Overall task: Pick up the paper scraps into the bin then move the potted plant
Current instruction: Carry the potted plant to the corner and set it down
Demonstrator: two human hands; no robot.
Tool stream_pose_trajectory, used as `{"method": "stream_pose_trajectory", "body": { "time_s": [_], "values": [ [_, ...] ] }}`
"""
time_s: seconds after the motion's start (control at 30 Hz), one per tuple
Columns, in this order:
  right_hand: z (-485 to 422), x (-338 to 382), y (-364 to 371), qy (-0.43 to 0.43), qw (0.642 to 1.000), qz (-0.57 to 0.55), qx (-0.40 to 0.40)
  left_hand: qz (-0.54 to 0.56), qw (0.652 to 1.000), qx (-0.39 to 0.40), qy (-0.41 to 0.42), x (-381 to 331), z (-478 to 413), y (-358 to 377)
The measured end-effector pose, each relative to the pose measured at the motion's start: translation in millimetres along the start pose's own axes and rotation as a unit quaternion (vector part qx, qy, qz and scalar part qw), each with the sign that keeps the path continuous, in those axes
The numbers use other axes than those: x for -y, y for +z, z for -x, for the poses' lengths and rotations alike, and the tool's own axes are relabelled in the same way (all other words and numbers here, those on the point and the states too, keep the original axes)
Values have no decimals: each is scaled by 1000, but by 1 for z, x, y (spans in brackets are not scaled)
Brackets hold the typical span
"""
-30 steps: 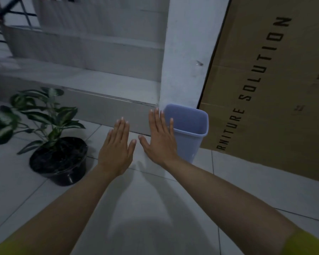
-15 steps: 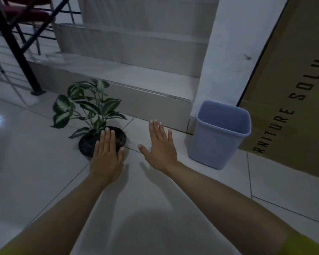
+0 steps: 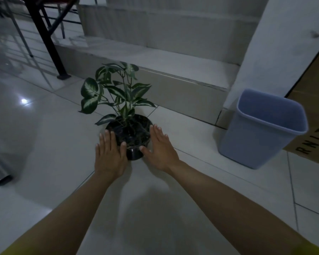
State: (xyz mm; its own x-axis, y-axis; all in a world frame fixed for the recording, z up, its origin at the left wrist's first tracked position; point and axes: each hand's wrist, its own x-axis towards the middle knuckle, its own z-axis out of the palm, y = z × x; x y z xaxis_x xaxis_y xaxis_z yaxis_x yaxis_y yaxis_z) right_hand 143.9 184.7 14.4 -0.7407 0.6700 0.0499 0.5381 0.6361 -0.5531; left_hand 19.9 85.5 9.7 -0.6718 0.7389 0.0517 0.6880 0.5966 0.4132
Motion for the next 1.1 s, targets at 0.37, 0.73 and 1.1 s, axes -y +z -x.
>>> {"method": "stream_pose_trajectory", "body": {
  "time_s": [0.37, 0.73, 1.1],
  "values": [
    [-17, 5, 14, 14, 994, -109, -12, 345, 934, -22, -86, -6, -22, 2],
    [-23, 6, 19, 82, 976, -200, -31, 410, 895, -41, -169, -6, -24, 5],
    [13, 10, -4, 77, 970, -199, -116, 462, 875, -17, -145, -6, 1, 3]
  ]
}}
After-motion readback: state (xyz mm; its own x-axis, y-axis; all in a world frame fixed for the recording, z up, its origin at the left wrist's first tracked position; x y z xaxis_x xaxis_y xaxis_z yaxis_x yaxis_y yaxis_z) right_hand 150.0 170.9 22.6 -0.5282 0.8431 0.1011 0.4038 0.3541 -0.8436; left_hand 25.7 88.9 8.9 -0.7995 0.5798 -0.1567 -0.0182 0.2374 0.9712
